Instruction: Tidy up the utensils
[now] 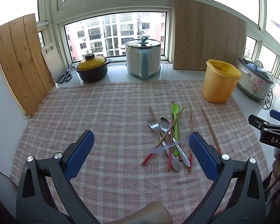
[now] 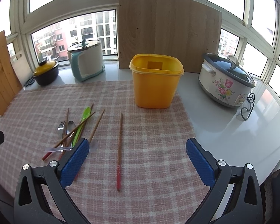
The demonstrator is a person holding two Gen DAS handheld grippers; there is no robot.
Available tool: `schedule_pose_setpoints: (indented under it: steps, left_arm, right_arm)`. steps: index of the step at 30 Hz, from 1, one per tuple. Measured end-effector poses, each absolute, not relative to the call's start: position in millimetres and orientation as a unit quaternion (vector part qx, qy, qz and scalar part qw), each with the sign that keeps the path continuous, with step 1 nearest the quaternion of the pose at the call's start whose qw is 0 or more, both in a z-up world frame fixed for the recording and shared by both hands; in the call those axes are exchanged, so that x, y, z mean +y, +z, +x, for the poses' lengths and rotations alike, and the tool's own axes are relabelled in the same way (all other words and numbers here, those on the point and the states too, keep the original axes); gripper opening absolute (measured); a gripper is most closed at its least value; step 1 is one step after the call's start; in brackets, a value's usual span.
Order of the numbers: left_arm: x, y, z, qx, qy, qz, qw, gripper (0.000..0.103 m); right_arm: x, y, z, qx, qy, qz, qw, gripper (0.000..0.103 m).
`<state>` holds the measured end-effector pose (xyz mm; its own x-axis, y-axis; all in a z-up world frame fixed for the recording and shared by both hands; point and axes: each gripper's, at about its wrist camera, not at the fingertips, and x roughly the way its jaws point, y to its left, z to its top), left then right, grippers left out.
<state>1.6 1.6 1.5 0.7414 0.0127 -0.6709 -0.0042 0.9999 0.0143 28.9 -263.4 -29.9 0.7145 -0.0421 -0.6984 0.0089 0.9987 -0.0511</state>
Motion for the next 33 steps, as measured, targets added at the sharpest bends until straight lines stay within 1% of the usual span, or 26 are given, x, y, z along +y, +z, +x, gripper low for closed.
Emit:
schedule_pose_setpoints:
  steps: [12, 22, 28, 33]
  left_arm:
    - [1, -3, 3, 0.363, 0.005, 0.007, 0.932, 0.103]
    - [2, -17, 13, 0.374, 0.006, 0.010, 0.927, 0.103]
    - [15, -27, 22, 0.383, 0.012, 0.018, 0.924, 0.103]
    - [25, -40, 31, 0.401, 0.013, 0.024, 0.916, 0.103]
  right_arm:
    - [-263, -35, 35, 0.388, -0.013, -0.026, 0.921, 0.102]
    - [-266, -40, 42, 0.391, -0.021, -0.024, 0.920, 0.102]
    - [-270, -46, 47, 0.392, -0.026, -0.026, 0.919, 0.102]
    - [-277, -52, 49, 0.378, -0.003, -0.025, 0.926, 0.102]
